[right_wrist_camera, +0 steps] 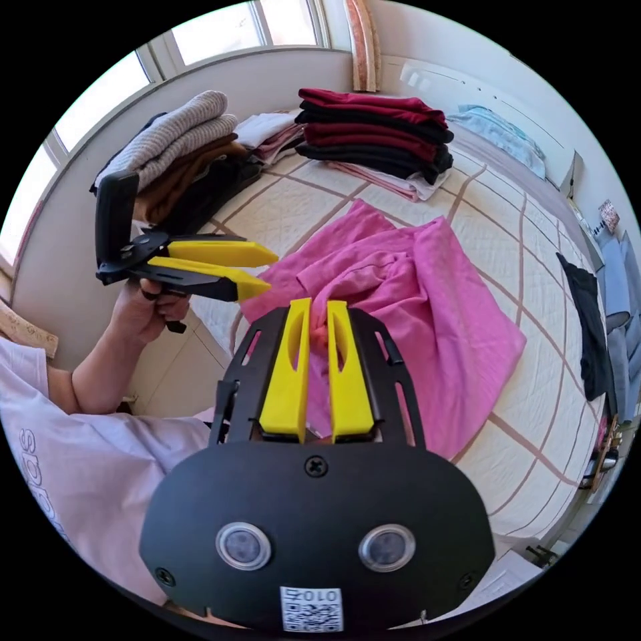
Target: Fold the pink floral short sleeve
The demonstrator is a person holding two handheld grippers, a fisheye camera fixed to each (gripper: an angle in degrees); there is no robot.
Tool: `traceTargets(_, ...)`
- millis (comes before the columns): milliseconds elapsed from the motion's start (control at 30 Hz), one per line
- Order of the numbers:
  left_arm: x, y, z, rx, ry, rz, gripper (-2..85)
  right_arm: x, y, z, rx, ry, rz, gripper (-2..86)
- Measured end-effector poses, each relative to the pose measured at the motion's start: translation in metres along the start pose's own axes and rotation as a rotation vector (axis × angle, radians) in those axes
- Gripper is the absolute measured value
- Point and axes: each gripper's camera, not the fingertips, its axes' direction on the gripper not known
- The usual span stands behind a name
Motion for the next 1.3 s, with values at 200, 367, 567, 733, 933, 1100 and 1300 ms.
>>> traceTargets(200, 0.015, -0.022, 0.037, -0.148, -0.186, 0.216, 11.1, 0.02, 0.022, -0.025, 0.216, -0.335, -0.009, 3.9)
traceTargets(367, 0.019, -0.03, 0.062, -0.221, -0.236, 0.323, 9.7, 0.028, 0.041, -0.022, 0.173, -0.126, 0.056, 8.9)
traceTargets(567, 0.025, -0.043, 0.071, -0.184, -0.26, 0.35, 6.4, -0.025, 0.042, 0.014, 0.109, 0.069, -0.073, 11.4)
traceTargets(733, 0.013, -0.059, 0.065, -0.144, -0.128, 0.28, 5.3, -0.04, 0.037, 0.035, 0.074, 0.092, -0.109, 12.5)
traceTargets(933, -0.01, -0.074, 0.07, -0.124, -0.014, 0.193, 5.0, -0.075, 0.037, 0.057, 0.172, 0.326, -0.088, 12.3)
traceTargets(1100, -0.015, -0.088, 0.074, -0.081, 0.088, 0.209, 5.3, -0.075, 0.032, 0.075, 0.166, 0.486, -0.022, 6.3)
traceTargets(1300, -0.032, -0.092, 0.065, -0.129, -0.089, 0.293, 8.2, -0.059, 0.029, 0.05, 0.147, 0.35, -0.008, 5.4)
